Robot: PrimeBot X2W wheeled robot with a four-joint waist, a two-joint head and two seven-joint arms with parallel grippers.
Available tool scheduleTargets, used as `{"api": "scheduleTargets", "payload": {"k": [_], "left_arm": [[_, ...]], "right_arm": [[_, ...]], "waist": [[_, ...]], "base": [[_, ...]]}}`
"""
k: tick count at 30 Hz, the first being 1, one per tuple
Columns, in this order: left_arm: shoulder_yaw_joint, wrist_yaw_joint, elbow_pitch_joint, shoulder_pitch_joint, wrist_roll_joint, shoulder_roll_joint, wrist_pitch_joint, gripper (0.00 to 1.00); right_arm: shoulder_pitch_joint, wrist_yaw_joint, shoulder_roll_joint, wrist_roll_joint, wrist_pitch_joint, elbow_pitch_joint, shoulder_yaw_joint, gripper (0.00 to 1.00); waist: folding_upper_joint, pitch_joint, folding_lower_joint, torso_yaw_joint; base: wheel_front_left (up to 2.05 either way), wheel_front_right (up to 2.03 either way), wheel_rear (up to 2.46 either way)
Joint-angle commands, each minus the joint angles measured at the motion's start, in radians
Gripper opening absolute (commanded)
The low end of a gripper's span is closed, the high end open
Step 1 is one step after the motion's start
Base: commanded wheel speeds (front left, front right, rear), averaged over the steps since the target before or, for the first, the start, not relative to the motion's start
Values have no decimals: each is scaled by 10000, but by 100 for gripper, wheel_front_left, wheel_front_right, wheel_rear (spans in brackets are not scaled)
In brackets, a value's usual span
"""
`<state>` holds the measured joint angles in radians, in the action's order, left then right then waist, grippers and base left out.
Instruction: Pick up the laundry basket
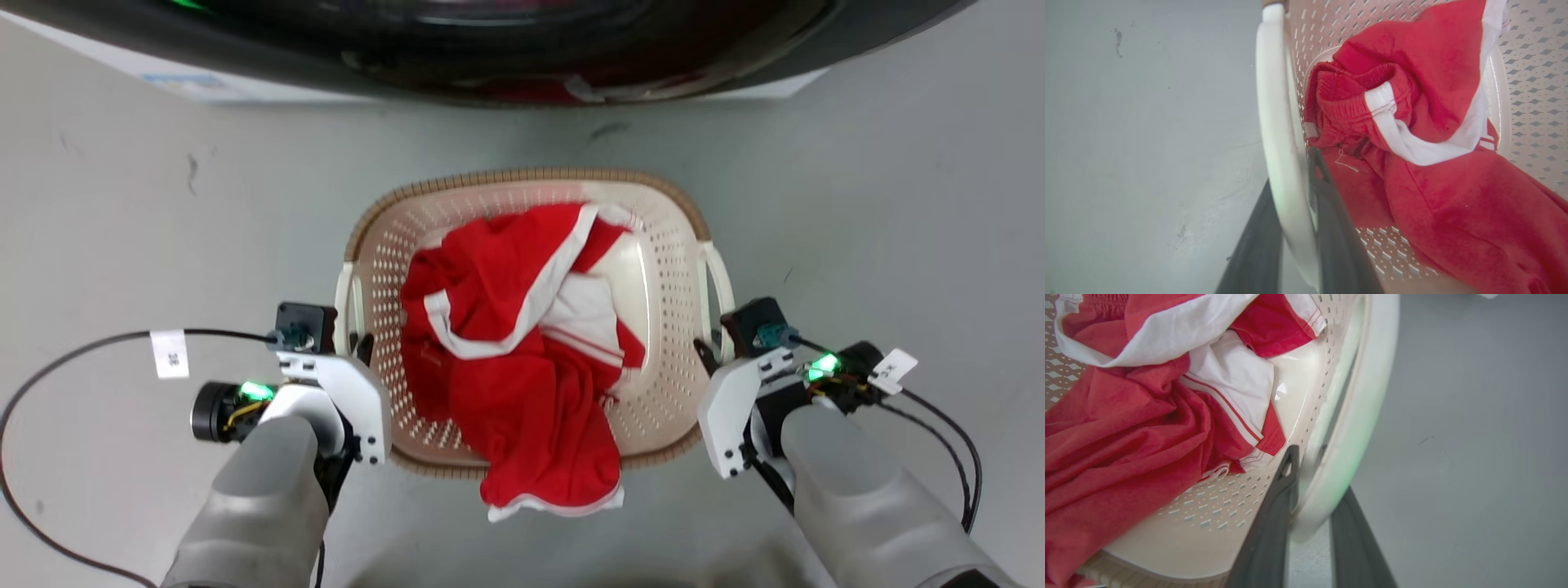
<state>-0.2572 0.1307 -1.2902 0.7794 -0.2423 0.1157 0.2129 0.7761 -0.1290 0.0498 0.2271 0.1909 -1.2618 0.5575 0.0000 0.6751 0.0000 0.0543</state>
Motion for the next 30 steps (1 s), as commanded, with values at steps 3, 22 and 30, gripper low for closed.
{"api": "scheduleTargets", "payload": {"k": [3,22,30], "left_arm": [[-156,-21,41,-213,-146,37,-177,0],[-1598,-19,77,-1495,-1397,195,-1758,0],[-2270,-17,353,-2045,-2151,297,-2410,0]], "right_arm": [[-338,-31,3,213,-220,98,360,0],[-1468,-72,-39,2283,-1706,551,2339,0],[-2014,-70,-36,2950,-2085,348,2967,0]], "waist": [[0,-835,0,-141],[0,-3649,0,-988],[0,-4844,0,-1183]], "base": [[0,0,0],[0,0,0],[0,0,0]]}}
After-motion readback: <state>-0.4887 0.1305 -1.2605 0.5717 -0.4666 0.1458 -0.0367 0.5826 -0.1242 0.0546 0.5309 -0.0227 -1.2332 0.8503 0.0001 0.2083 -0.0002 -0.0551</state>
